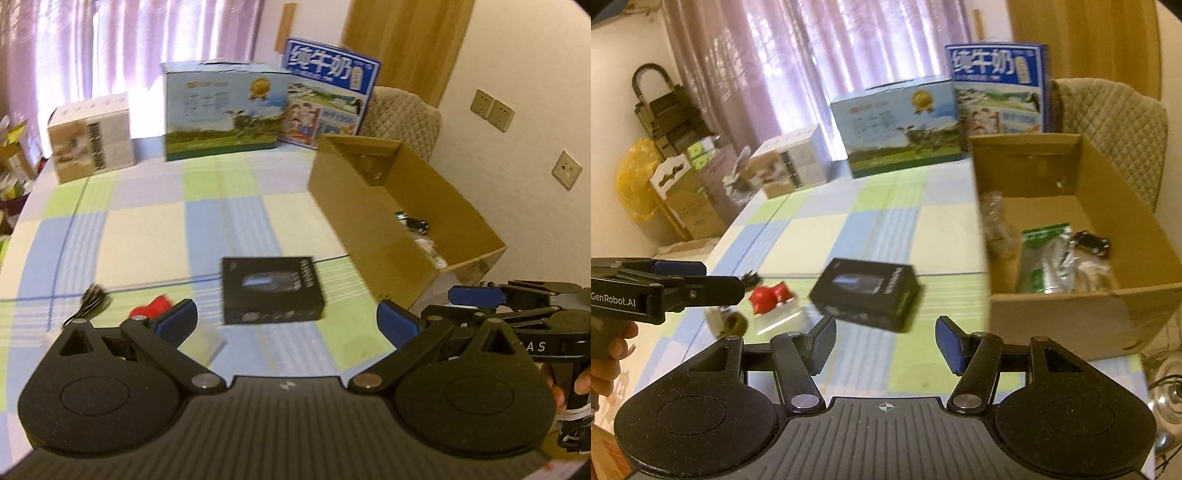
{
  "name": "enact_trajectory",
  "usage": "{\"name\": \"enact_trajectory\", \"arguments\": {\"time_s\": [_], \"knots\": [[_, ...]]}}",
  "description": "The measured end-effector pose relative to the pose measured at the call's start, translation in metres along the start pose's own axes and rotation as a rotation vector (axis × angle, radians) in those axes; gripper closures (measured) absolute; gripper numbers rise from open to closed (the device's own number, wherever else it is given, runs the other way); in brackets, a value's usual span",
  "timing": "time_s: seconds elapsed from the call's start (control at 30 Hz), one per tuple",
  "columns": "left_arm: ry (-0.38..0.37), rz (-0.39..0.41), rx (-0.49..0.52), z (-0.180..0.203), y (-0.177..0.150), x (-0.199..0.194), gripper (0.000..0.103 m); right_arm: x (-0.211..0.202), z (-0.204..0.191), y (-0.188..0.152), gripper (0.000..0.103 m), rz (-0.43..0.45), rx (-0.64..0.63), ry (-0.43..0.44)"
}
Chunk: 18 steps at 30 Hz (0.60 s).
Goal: Organize objects
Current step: 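Withdraw both tools from the box toward the remaining table items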
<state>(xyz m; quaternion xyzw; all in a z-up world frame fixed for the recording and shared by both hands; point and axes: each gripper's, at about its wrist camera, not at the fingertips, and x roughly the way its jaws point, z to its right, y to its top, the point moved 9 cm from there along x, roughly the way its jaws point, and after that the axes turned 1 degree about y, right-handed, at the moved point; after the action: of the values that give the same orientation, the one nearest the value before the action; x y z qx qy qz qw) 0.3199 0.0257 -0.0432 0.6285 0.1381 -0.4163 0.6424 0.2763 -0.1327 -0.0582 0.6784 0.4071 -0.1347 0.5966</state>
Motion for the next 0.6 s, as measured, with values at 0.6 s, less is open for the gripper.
{"name": "enact_trajectory", "arguments": {"time_s": [0.6], "knots": [[0.136, -0.065, -0.11, -0.117, -0.06, -0.026, 0.005, 0.073, -0.08, -0.033, 0.046, -0.117, -0.04, 0.064]]}}
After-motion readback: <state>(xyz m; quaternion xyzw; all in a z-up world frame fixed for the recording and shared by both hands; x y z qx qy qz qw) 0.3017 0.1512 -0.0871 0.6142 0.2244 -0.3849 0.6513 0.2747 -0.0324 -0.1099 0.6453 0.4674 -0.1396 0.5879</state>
